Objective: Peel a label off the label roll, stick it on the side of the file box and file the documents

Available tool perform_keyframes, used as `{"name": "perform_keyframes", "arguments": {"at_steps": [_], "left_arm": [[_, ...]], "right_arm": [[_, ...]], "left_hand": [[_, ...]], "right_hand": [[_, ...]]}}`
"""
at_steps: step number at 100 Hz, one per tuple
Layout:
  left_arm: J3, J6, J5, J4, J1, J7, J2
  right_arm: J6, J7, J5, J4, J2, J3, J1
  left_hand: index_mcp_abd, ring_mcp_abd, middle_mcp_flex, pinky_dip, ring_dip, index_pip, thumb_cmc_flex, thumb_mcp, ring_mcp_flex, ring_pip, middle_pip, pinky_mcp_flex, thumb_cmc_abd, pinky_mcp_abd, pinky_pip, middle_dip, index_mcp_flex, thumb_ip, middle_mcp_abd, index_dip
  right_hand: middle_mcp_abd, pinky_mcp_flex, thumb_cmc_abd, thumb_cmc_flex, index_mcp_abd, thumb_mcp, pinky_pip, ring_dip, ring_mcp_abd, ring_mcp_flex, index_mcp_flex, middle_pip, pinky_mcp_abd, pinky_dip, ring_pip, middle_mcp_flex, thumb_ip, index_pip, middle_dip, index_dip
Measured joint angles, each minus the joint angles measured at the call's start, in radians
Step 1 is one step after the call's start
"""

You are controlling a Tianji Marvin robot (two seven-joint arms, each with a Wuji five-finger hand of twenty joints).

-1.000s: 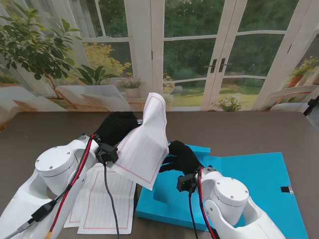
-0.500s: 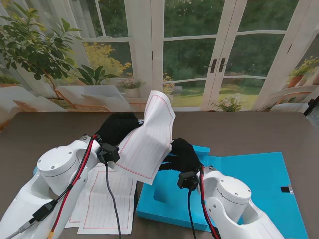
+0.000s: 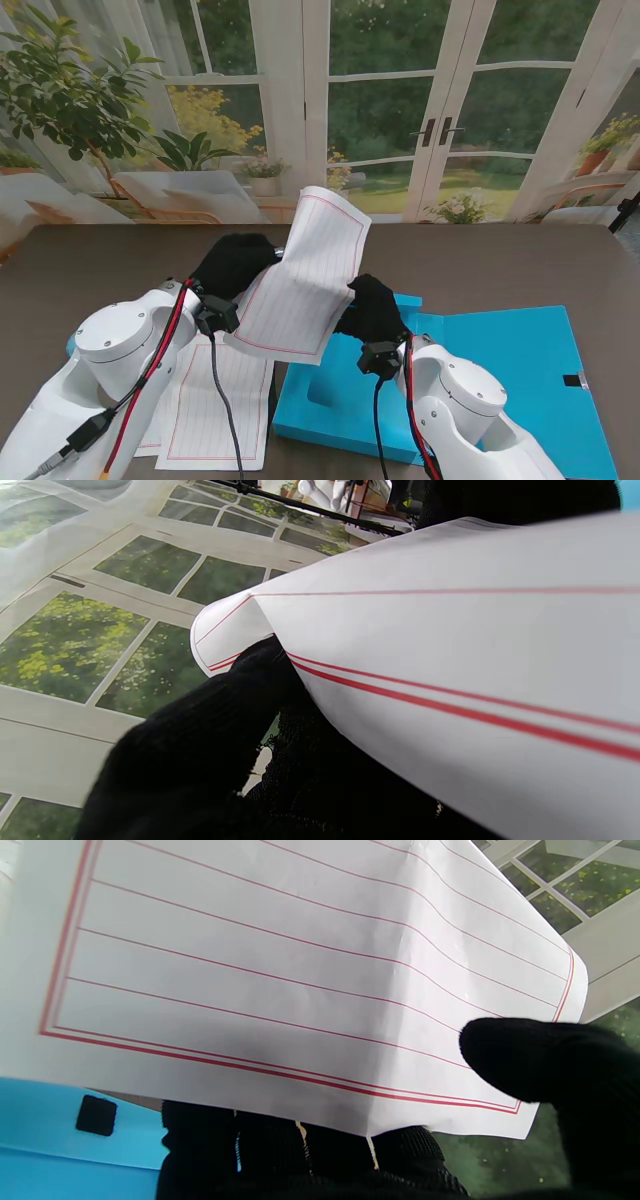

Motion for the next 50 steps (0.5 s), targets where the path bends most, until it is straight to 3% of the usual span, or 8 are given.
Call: {"name": "perform_keyframes", "arguments": {"at_steps": [11,20,28,35,50], "left_arm": [[0.000,0.005,0.010,0.003,0.004,0.001,0.000],[0.000,0.006,0.019,0.007,0.006,0.002,0.000],[0.000,0.008,0.022,0.012,0.008,0.009,-0.001],[0.000,0.012,0.022,0.016,0.010,0.014,-0.002],[0.000,0.021,0.031,0.026,0.012,0.017,-0.003]], "right_arm": [[-0.001,-0.002,-0.005,0.002,0.001,-0.002,0.000],[-0.012,-0.002,-0.013,0.006,0.001,-0.008,0.002],[-0.035,-0.001,-0.029,0.015,0.002,-0.015,0.005],[-0.055,0.002,-0.044,0.024,0.002,-0.020,0.008],[-0.073,-0.004,-0.054,0.032,0.001,-0.023,0.010]], "left_hand": [[0.000,0.000,0.000,0.001,0.000,0.000,0.000,0.000,0.000,0.000,0.000,-0.001,0.000,0.000,0.000,0.000,0.000,0.000,0.000,0.000],[0.000,0.000,0.000,0.002,0.000,0.000,0.000,-0.001,-0.001,0.000,0.000,-0.002,0.000,0.000,0.000,0.001,0.000,0.000,0.000,0.000],[0.000,0.001,0.000,0.003,0.000,0.000,0.000,-0.001,-0.002,0.000,0.000,-0.002,0.000,0.000,0.000,0.002,0.000,0.000,0.000,0.000],[0.000,0.001,0.000,0.009,0.000,0.000,0.001,-0.002,-0.002,0.001,0.000,-0.003,0.000,0.000,0.000,0.009,0.000,0.000,0.000,0.000],[0.002,0.003,-0.001,0.011,0.000,0.000,0.011,-0.013,-0.003,0.001,0.000,-0.004,0.000,0.000,0.000,0.010,-0.001,0.000,0.002,0.000]], "right_hand": [[-0.002,0.000,-0.066,0.067,-0.021,0.002,0.011,0.011,-0.005,0.044,0.028,-0.001,0.000,0.000,0.023,0.039,0.057,0.012,0.003,-0.019],[-0.013,0.000,-0.126,0.134,-0.065,-0.005,0.051,0.020,-0.014,0.108,0.076,0.002,0.001,0.000,0.051,0.108,0.130,0.045,0.015,-0.036],[-0.034,0.000,-0.128,0.172,-0.118,-0.005,0.094,0.027,-0.025,0.167,0.156,0.011,0.007,-0.002,0.075,0.171,0.181,0.057,0.024,-0.037],[-0.046,0.000,-0.129,0.187,-0.152,0.010,0.133,0.029,-0.033,0.208,0.240,0.012,0.009,-0.012,0.103,0.226,0.198,0.063,0.032,-0.036],[-0.063,0.000,-0.143,0.187,-0.149,-0.012,0.186,0.038,-0.038,0.274,0.384,0.001,0.024,-0.037,0.125,0.336,0.226,0.053,0.052,-0.033]]}}
